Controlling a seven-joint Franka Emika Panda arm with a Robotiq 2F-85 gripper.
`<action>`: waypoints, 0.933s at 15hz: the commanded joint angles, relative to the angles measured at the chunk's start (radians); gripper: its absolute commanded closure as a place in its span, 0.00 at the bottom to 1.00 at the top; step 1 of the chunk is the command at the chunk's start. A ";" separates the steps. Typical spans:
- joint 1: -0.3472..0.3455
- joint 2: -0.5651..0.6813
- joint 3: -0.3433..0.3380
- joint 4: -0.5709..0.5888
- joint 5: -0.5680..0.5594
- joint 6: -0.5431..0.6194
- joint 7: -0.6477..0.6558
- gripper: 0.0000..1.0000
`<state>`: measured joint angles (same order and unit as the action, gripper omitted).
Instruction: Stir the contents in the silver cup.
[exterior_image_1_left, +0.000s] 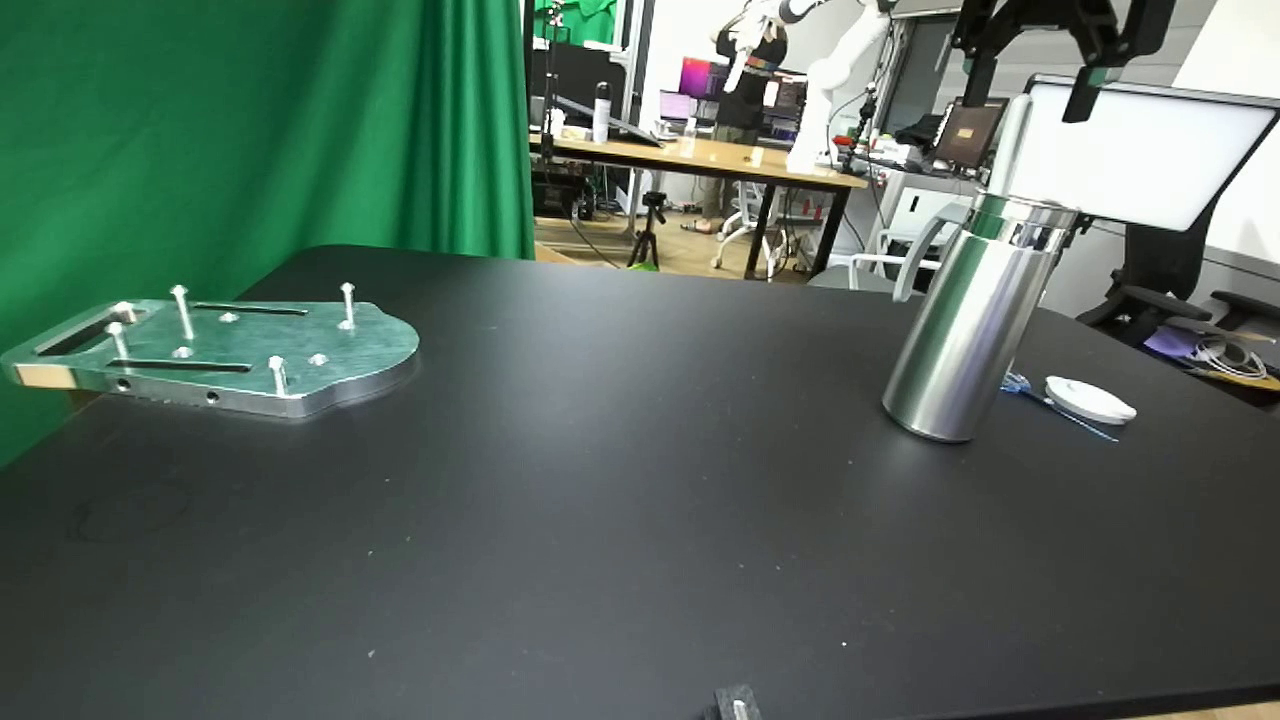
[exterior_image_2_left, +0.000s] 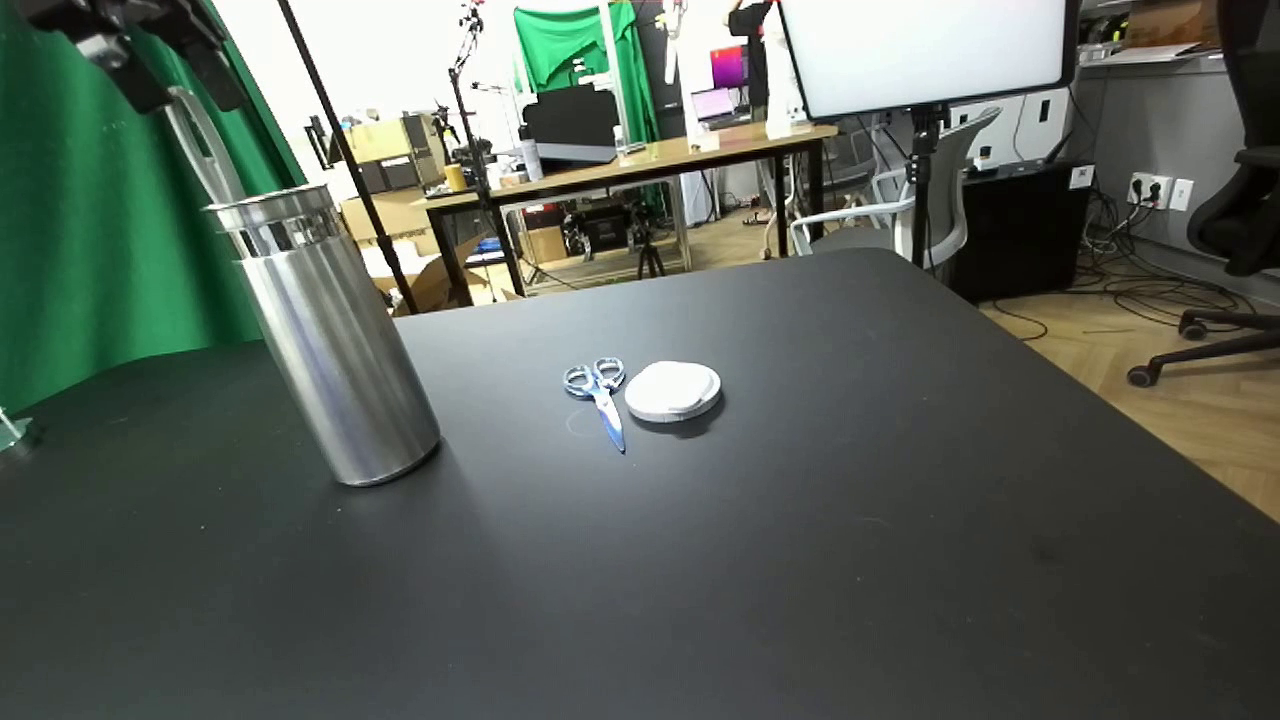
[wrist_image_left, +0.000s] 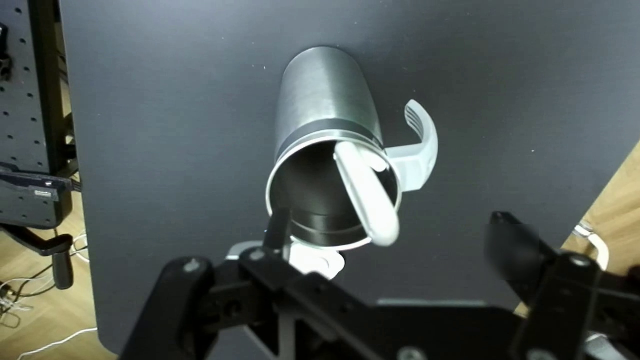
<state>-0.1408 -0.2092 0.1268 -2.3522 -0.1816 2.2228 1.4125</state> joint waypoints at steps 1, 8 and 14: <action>0.032 0.031 -0.038 0.020 0.025 -0.032 -0.017 0.00; 0.051 0.077 -0.067 0.052 0.046 -0.100 -0.034 0.25; 0.051 0.079 -0.086 0.056 0.057 -0.105 -0.041 0.63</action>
<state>-0.1027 -0.1370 0.0673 -2.3270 -0.1407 2.1429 1.3818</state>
